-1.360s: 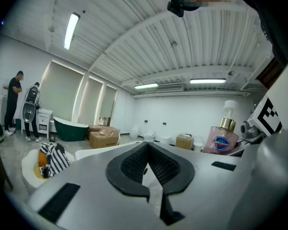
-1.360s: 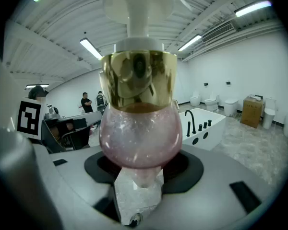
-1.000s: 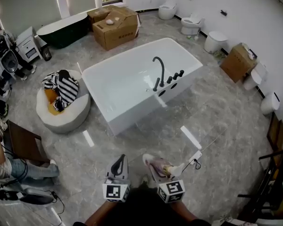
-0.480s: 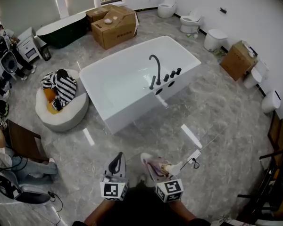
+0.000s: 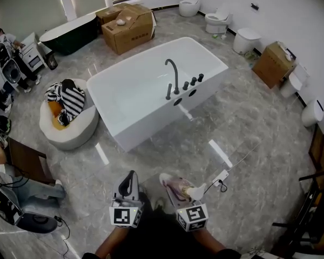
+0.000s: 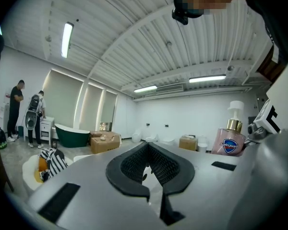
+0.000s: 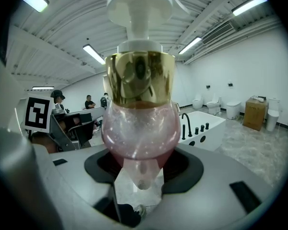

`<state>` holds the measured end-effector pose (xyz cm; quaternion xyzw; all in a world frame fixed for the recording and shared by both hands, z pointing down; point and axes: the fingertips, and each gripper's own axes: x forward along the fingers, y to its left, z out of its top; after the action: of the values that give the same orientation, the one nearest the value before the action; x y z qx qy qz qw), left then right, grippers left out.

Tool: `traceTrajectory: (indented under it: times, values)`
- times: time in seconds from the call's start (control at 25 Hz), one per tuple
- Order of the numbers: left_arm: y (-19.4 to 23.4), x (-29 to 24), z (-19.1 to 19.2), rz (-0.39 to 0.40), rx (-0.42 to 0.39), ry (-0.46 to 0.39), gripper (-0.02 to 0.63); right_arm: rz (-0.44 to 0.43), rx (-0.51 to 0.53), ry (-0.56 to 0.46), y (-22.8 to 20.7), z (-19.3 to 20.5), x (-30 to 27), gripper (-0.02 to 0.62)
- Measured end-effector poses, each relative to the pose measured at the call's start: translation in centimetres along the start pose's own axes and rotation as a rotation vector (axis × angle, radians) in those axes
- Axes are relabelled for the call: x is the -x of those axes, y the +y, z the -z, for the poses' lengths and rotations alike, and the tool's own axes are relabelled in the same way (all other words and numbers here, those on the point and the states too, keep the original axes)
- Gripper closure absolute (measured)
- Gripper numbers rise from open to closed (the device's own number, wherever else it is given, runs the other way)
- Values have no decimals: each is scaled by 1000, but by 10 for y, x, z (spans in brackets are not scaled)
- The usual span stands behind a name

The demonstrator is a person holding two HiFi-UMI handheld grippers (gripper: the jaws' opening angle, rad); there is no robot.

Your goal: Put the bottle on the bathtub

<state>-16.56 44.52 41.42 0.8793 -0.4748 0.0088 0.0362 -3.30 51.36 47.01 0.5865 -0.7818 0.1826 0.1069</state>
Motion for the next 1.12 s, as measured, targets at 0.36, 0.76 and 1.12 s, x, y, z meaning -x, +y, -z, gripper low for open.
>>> traceTrajectory:
  times: [0.36, 0.76, 1.12]
  values:
    - [-9, -43, 14, 33, -2, 31, 592, 13, -15, 11, -31, -7, -25, 371]
    - [16, -155, 12, 85, 9, 30, 592, 55, -13, 15, -87, -42, -105, 371]
    - [75, -272, -2, 112, 15, 75, 592, 89, -22, 15, -128, -108, -208, 371]
